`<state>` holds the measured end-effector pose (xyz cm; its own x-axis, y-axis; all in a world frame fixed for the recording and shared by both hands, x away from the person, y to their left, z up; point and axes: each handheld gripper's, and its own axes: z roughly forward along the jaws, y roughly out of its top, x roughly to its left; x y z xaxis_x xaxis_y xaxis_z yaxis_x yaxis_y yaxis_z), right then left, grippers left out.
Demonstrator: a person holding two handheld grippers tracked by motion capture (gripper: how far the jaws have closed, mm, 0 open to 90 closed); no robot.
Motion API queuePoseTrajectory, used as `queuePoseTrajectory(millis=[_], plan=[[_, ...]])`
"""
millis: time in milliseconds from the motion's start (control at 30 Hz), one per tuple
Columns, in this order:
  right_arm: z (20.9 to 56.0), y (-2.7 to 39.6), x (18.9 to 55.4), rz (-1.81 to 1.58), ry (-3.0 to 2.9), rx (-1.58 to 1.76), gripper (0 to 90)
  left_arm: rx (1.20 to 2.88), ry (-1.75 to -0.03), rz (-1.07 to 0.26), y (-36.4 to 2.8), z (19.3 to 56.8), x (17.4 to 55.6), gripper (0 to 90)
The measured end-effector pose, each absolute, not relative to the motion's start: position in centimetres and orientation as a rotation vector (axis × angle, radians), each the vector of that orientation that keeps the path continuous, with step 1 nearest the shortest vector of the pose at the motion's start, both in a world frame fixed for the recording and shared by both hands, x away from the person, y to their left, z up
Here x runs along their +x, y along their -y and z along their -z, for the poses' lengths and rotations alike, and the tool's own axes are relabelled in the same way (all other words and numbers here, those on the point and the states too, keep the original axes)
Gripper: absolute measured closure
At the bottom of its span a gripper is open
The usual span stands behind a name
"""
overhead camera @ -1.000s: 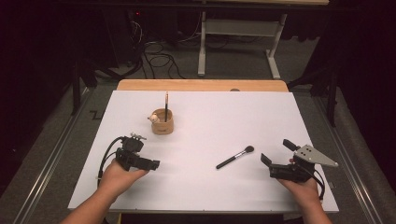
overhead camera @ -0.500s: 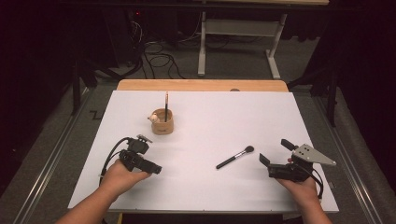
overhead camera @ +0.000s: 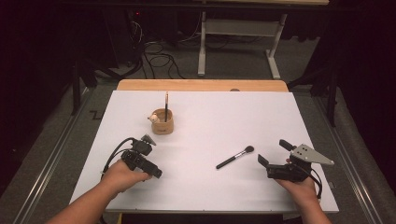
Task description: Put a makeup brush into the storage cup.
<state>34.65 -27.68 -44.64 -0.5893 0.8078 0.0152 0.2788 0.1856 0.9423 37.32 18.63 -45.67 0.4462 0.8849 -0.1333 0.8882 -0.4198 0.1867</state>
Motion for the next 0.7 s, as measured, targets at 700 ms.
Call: queuePoseTrajectory(millis=[700], plan=[[44.7, 27.6, 34.7, -1.403, -1.983, 1.017, 0.5, 2.520, -1.376, 0.052, -12.3, 44.4, 38.4, 7.6]])
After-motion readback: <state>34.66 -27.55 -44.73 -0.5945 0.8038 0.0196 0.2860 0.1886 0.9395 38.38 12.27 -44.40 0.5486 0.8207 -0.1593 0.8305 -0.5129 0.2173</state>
